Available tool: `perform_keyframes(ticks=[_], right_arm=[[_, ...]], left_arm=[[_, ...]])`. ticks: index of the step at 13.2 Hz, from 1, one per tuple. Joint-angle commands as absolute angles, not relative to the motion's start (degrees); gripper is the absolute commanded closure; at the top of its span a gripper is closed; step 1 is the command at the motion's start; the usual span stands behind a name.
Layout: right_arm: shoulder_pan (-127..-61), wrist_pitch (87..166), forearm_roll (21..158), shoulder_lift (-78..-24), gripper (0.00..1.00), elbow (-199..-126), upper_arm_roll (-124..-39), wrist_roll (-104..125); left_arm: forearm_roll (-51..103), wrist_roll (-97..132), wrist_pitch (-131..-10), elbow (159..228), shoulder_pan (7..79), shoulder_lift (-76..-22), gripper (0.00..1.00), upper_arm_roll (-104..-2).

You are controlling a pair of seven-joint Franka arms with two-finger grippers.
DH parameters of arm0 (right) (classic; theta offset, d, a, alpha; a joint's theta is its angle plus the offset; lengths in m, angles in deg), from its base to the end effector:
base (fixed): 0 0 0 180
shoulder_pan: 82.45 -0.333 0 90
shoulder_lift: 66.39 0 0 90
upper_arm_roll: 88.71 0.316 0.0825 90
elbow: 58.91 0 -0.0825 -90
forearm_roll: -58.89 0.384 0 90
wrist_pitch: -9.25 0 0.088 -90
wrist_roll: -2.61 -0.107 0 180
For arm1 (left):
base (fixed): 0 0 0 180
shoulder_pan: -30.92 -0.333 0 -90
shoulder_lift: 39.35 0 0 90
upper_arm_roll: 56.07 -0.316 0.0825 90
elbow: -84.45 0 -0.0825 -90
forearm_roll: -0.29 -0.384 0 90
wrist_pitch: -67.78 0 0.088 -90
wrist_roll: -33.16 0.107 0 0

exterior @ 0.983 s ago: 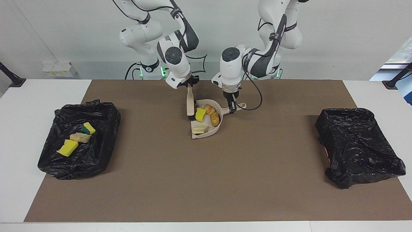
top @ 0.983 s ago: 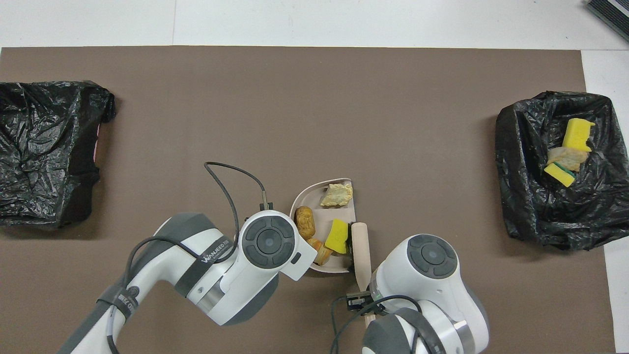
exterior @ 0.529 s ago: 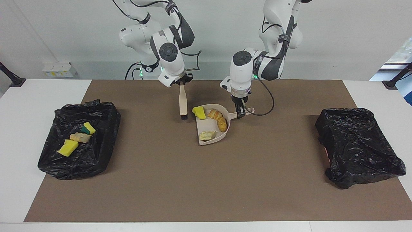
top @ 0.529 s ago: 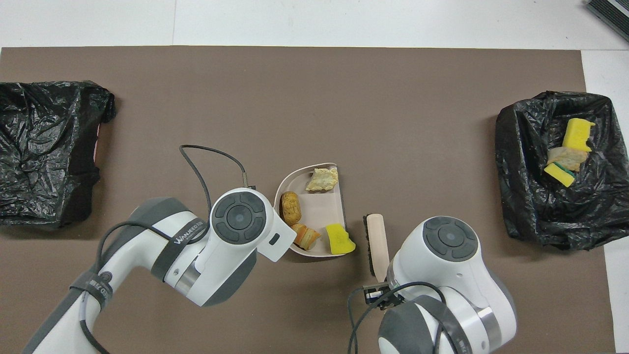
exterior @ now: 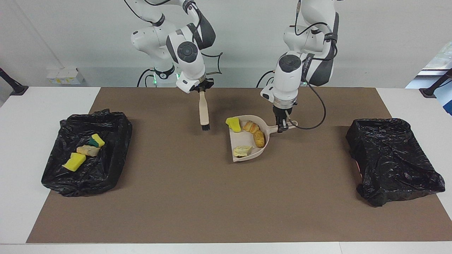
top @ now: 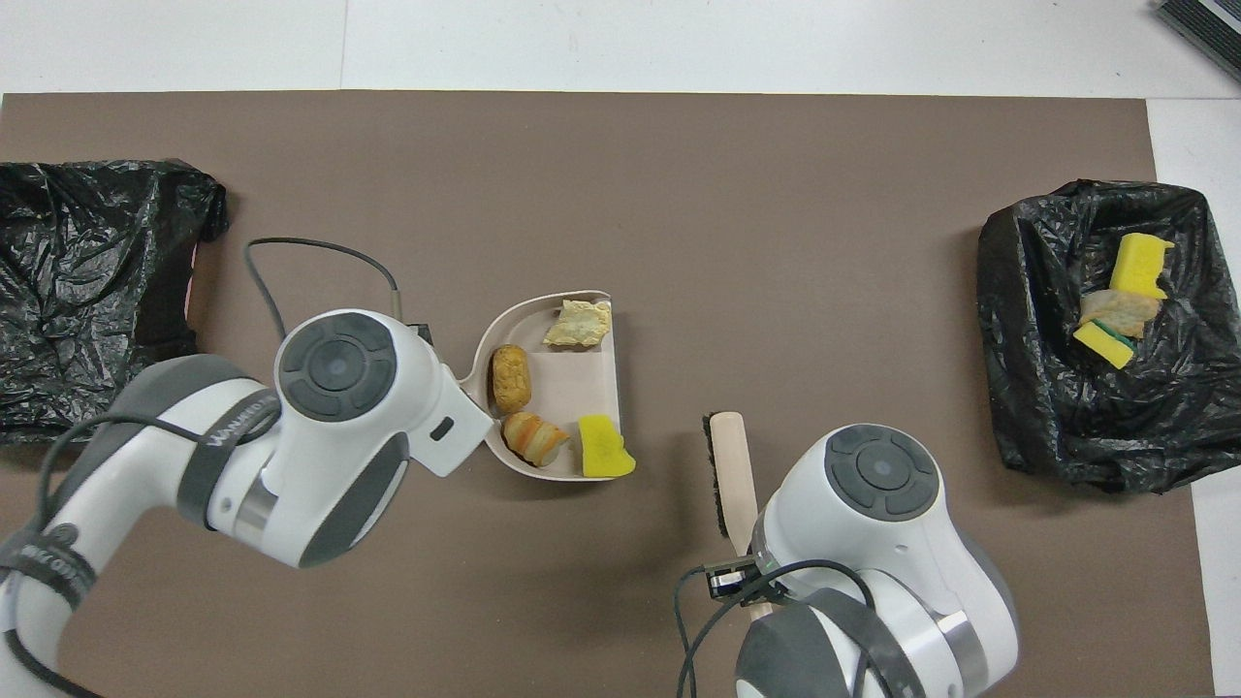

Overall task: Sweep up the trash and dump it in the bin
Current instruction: 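Carry the loaded dustpan with the left gripper to the nearer trash bag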

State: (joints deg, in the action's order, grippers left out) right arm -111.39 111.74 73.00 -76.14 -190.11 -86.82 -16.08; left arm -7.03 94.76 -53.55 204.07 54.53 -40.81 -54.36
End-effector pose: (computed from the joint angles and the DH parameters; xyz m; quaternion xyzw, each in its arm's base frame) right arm 0.3741 0.2478 0.4007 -0.9786 -0.0572 0.1949 0.0326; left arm 0.5003 -0.2302 0.4129 -0.7016 0.7105 0.0148 0.0522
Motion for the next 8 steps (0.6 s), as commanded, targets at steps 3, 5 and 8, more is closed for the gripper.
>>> perform_keyframes(ticks=[3, 5, 8], right_arm=[[-118.7, 117.3, 72.1, -74.0, 1.00, -189.1, -86.2, -25.3], [-122.5, 120.9, 72.1, -71.8, 1.00, -189.0, -86.1, -29.6], [-127.5, 125.8, 72.4, -67.5, 1.00, -188.6, -86.1, -34.6]], left_arm=[[-1.6, 112.0, -47.7, 202.5, 41.8, -35.9, 1.00, -54.0], [-1.2, 117.9, -46.1, 200.9, 35.5, -36.0, 1.00, -54.0], [0.5, 123.8, -46.3, 200.2, 24.1, -36.2, 1.00, -54.0]])
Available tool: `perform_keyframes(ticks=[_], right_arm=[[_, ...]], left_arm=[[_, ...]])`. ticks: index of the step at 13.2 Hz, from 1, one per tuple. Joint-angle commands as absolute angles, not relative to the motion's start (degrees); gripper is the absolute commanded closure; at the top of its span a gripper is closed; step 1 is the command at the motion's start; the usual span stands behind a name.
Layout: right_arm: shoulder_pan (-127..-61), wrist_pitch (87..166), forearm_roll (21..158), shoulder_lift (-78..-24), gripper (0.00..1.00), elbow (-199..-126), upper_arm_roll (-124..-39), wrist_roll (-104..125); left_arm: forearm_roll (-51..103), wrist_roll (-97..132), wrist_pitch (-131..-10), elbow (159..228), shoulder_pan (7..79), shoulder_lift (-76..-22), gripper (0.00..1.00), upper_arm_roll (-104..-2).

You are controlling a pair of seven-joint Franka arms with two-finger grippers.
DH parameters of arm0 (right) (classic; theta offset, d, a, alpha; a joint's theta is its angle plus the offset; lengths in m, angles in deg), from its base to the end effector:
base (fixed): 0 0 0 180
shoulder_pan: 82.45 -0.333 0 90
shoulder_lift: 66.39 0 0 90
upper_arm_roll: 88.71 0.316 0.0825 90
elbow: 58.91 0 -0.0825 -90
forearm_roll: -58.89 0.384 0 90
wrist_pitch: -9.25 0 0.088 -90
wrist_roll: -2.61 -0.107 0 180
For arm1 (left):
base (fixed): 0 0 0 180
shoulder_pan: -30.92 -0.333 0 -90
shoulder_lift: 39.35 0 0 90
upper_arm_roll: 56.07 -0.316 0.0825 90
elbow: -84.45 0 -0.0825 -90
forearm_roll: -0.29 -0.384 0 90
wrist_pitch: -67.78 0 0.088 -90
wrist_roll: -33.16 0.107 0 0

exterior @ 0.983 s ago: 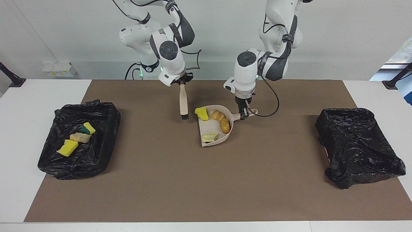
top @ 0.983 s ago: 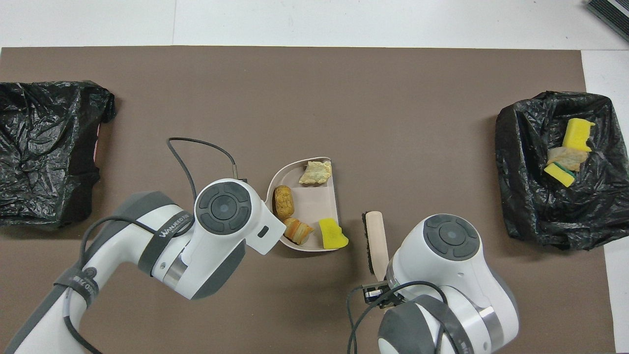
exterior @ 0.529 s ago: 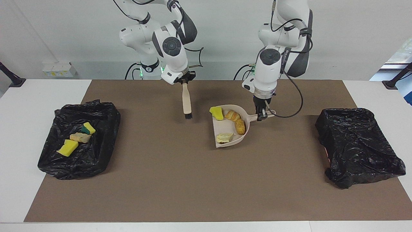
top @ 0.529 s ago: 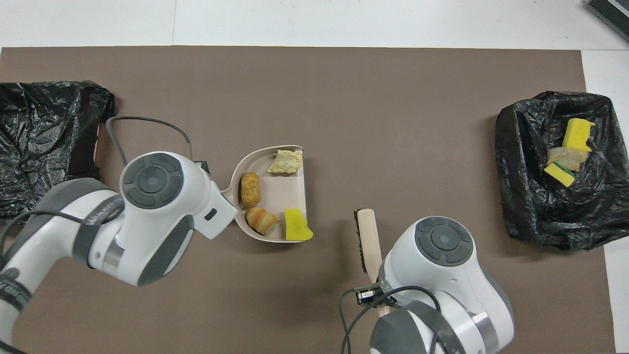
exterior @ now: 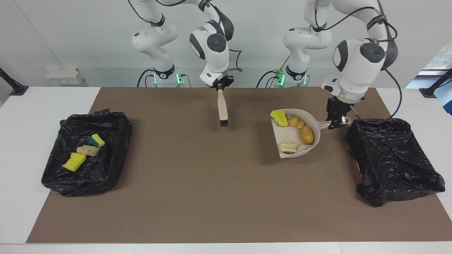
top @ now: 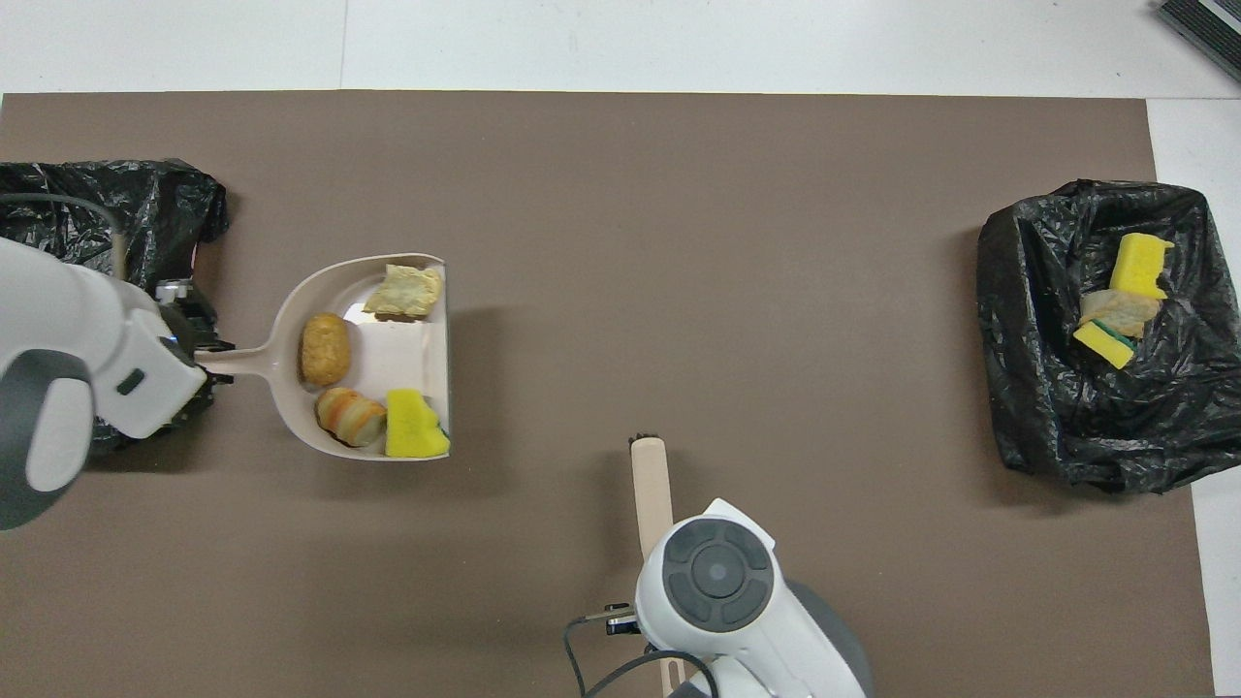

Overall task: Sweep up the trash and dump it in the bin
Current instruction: 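Carry the loaded dustpan with the left gripper to the nearer trash bag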

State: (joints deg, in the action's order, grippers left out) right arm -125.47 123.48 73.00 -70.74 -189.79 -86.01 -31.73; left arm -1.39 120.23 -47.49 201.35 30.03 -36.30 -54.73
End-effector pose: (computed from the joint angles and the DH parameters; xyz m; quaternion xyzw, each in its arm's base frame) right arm 0.3245 0.3543 0.3702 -0.9882 -0.0358 0.1484 0.0115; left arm 0.5408 -0.0027 0.4684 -0.7179 0.6959 0.0006 0.0186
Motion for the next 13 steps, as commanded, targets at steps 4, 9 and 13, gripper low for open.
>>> perform_keyframes(ticks=[4, 9, 13], right_arm=[[-131.5, 129.8, 72.7, -62.0, 1.00, -185.7, -86.1, -39.7], [-130.4, 123.6, 72.0, -62.2, 0.00, -181.0, -86.7, -39.7], [-125.3, 114.2, 70.1, -64.0, 0.00, -174.1, -86.9, -36.0]], left_arm=[[2.1, 129.9, -46.6, 194.6, 12.6, -39.1, 1.00, -54.0], [-3.6, 139.9, -45.8, 179.8, 4.7, -48.6, 1.00, -54.3], [-18.9, 141.2, -46.4, 168.8, 5.4, -55.3, 1.00, -54.3]])
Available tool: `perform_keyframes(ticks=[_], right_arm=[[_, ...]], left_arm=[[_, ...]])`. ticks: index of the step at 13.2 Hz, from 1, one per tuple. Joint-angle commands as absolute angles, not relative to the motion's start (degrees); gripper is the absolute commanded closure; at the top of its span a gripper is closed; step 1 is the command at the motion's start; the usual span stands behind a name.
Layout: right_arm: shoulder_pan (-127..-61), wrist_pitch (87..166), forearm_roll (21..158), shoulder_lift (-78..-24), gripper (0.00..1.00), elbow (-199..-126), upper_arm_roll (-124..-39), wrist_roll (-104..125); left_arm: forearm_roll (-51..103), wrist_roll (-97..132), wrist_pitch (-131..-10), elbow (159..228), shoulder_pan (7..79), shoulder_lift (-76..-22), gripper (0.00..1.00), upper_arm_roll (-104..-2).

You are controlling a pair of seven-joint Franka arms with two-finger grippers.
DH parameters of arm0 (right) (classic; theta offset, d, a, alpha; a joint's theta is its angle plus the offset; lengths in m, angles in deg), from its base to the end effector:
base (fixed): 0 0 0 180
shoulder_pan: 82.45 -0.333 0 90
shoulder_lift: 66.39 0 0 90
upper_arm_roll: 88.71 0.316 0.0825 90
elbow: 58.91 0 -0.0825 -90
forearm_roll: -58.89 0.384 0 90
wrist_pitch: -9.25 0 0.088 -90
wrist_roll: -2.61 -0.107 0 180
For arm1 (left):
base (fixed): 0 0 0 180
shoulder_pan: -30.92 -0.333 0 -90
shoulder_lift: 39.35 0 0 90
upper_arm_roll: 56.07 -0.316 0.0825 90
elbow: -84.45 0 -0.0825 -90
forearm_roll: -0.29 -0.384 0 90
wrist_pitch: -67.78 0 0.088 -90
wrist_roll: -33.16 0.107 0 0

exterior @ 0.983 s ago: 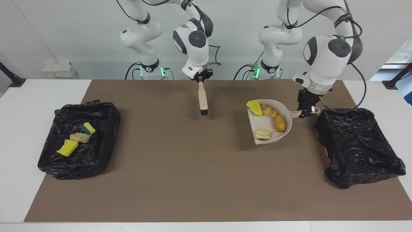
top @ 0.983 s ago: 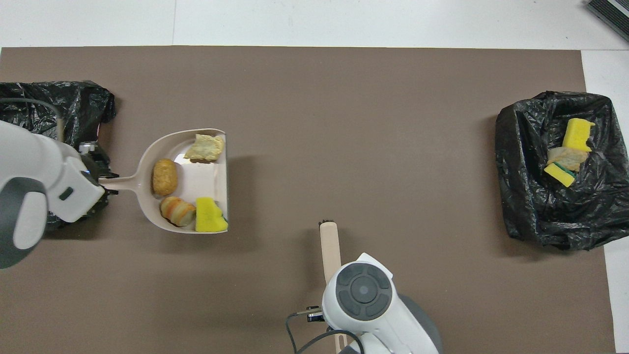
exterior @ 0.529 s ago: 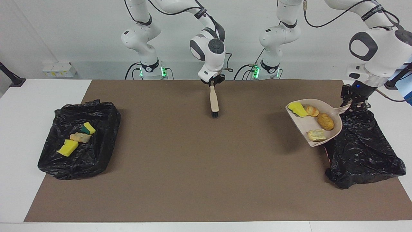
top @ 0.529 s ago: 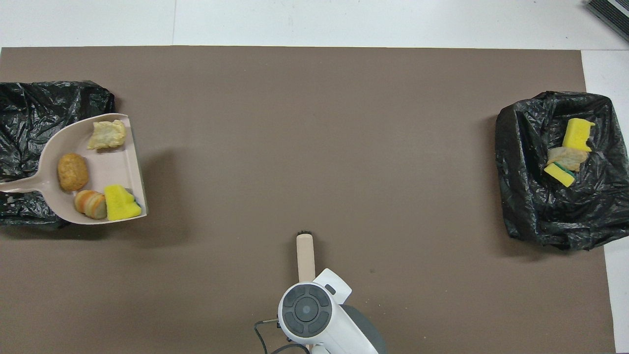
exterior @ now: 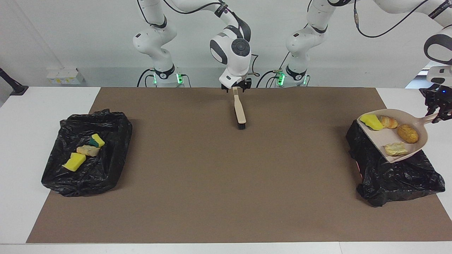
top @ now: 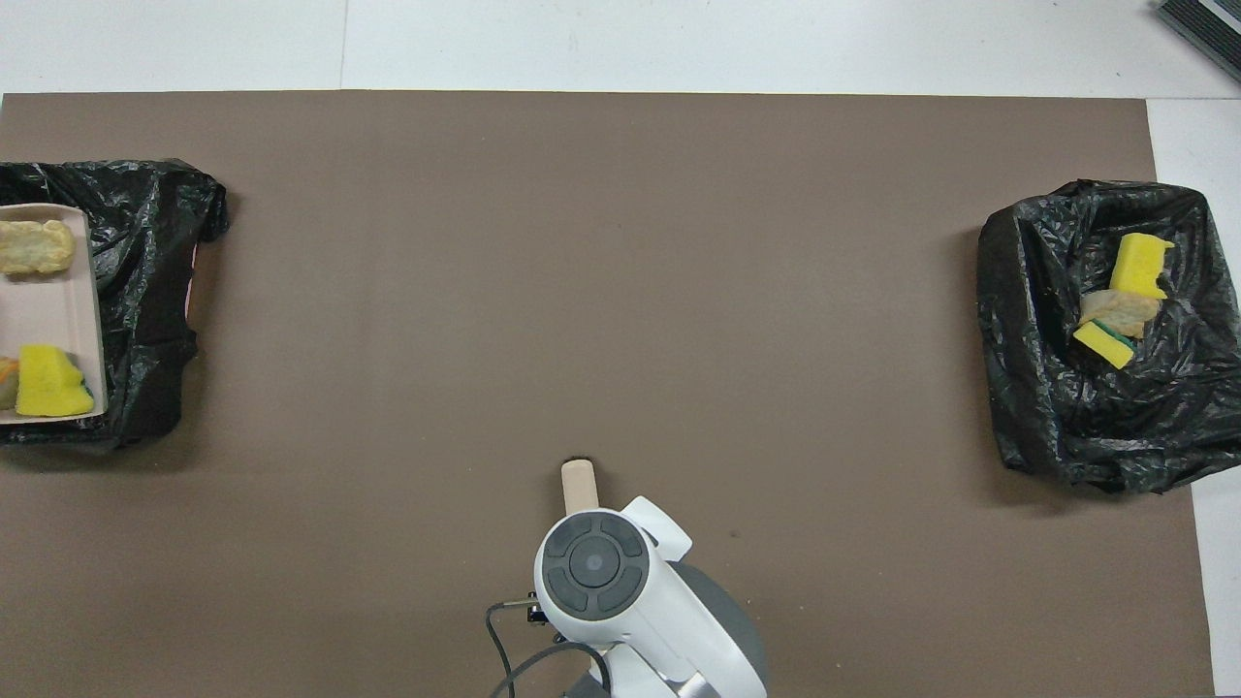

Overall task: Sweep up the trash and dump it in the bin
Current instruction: 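Tip the dustpan into the bag while the right gripper drops the brush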

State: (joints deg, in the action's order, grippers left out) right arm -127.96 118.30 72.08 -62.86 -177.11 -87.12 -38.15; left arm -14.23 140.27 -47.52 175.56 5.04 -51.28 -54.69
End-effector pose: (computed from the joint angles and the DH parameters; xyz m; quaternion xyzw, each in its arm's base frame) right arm 0.3523 0.4032 0.3895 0.9884 0.0055 -0.1516 0.0008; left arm 0.5828 0.2834 0.5348 -0.7141 0.6820 0.0632 0.1446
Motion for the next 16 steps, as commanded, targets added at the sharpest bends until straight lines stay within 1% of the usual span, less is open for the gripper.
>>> perform_keyframes(ticks=[1, 3, 5, 7, 9, 11, 13, 15, 16], right_arm=[[-123.8, 111.6, 69.6, -64.1, 0.00, -172.0, -87.0, -34.1], [-119.9, 106.5, 69.1, -64.2, 0.00, -167.0, -87.0, -29.9], [-115.7, 100.3, 67.0, -63.9, 0.00, -161.3, -86.9, -25.3], [-111.3, 96.6, 65.9, -64.5, 0.00, -157.9, -87.2, -18.9], [-106.3, 96.0, 64.4, -66.6, 0.00, -157.0, -87.6, -11.7], [-102.0, 96.0, 62.9, -68.1, 0.00, -156.4, -89.2, -4.8], [-99.6, 96.1, 61.5, -68.5, 0.00, -156.3, -90.8, 2.1], [-97.4, 96.0, 57.8, -68.6, 0.00, -155.9, -92.5, 6.4], [-96.5, 96.0, 56.6, -68.5, 0.00, -154.0, -93.5, 8.2]], left_arm=[[-22.7, 140.7, -46.7, 168.0, 5.8, -55.9, 1.00, -54.0], [-31.6, 138.7, -47.4, 168.0, 10.1, -56.0, 1.00, -54.2], [-38.9, 134.2, -46.6, 168.0, 11.8, -56.0, 1.00, -54.0], [-42.9, 133.6, -46.5, 167.9, 12.7, -56.0, 1.00, -54.3], [-48.0, 131.9, -46.5, 167.8, 13.9, -55.3, 1.00, -54.3], [-54.1, 130.2, -44.0, 166.9, 15.3, -55.0, 1.00, -54.6], [-55.9, 130.2, -42.0, 165.1, 16.5, -54.7, 1.00, -54.7], [-59.7, 129.9, -39.4, 164.7, 18.0, -54.5, 1.00, -54.6], [-59.8, 129.0, -37.7, 164.7, 19.4, -54.2, 1.00, -54.6]])
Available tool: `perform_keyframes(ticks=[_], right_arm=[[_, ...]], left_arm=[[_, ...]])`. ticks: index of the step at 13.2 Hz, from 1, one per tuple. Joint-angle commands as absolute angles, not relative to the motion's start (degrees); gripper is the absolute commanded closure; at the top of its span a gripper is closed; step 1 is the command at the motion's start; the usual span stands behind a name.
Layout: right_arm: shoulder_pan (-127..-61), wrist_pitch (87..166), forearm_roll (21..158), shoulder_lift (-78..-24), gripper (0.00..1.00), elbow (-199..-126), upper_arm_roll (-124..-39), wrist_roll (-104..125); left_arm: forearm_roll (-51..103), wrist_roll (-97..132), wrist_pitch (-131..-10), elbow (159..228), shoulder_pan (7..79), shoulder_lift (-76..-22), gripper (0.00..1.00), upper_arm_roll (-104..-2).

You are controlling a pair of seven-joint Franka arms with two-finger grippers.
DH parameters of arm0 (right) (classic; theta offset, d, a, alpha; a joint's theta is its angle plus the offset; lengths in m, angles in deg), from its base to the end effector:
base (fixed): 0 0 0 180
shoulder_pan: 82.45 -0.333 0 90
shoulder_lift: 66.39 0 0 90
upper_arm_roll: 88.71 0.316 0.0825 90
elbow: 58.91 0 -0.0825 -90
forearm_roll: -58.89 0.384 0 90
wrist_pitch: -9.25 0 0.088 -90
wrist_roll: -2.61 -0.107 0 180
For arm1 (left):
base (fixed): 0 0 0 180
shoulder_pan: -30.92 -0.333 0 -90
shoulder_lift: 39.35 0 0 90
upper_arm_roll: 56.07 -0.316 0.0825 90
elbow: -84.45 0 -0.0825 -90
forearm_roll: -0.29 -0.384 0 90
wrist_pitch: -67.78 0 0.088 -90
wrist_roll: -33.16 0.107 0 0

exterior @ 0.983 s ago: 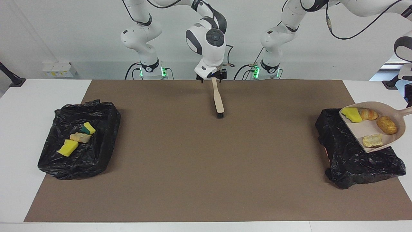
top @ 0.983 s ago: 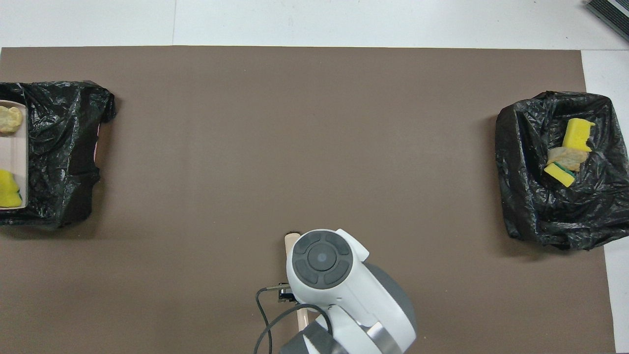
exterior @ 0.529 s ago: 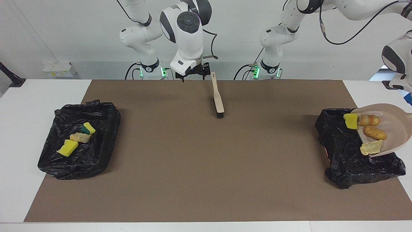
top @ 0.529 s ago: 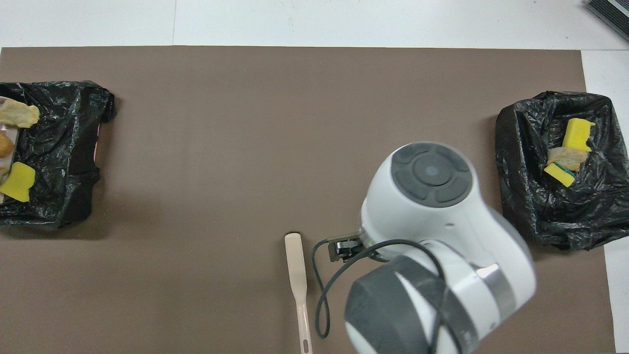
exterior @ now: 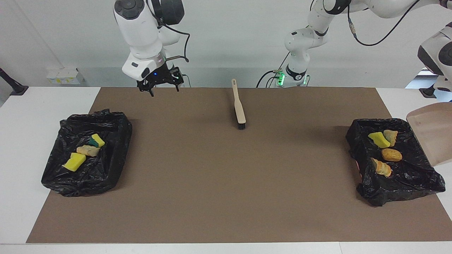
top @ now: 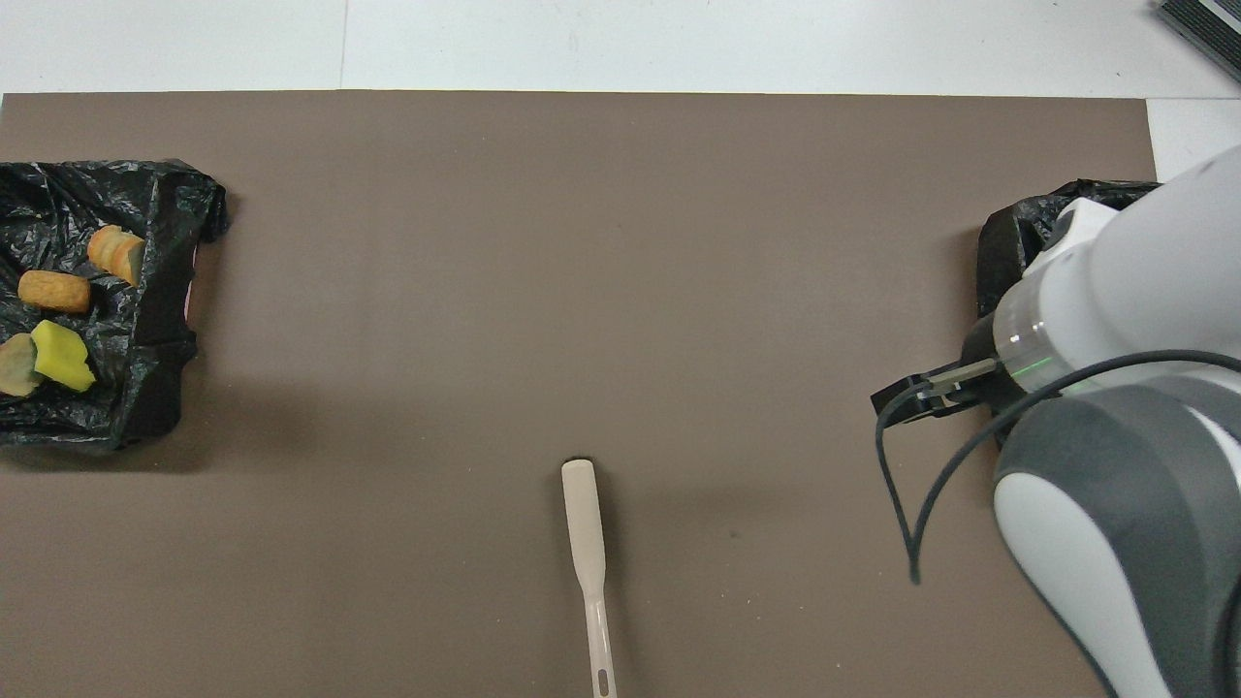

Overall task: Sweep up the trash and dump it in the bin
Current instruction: 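Tip the dustpan into the bag while the right gripper drops the brush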

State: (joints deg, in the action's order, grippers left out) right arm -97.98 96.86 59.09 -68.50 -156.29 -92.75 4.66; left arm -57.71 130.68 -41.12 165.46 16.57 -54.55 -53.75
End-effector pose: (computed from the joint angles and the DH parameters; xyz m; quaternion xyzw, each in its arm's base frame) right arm 0.5231 0.1061 0.5809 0.9908 0.1177 -0.0669 0.0025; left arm 0.6378 0.2029 0.6052 -0.5695 0.6683 0.3269 0.3495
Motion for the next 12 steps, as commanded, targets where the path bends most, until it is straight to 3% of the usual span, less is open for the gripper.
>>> perform_keyframes(ticks=[1, 6, 12], right_arm=[[-95.7, 96.0, 55.5, -68.2, 0.00, -152.3, -94.4, 10.8], [-90.5, 96.4, 54.7, -68.3, 0.00, -151.8, -98.5, 17.3], [-91.2, 92.5, 57.6, -67.7, 0.00, -146.1, -97.9, 6.9]], left_arm=[[-59.2, 127.2, -35.9, 164.8, 19.9, -53.4, 1.00, -54.0], [-38.9, 112.4, -27.1, 168.5, 23.3, -50.3, 1.00, -53.7], [-22.3, 84.6, -24.2, 178.4, 32.6, -45.9, 1.00, -53.6]])
